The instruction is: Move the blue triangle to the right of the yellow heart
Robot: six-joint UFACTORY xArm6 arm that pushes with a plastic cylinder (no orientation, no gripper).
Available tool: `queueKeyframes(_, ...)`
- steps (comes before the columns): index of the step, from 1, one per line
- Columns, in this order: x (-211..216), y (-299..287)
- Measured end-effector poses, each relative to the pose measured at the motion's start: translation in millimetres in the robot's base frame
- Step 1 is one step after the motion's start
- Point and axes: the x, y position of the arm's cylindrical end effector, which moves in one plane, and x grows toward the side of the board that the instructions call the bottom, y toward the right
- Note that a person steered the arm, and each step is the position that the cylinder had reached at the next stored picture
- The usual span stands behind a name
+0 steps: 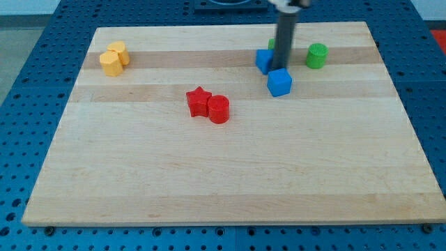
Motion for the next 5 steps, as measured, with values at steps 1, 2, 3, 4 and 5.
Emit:
queueKeyframes(1,-20.9,-87.4)
queueKeyframes(2,2.3,-49.5)
queueKeyframes(3,33.9,12.8)
queueKeyframes(4,-6.0,24.7)
queueKeyframes(5,-37.4,-33.9)
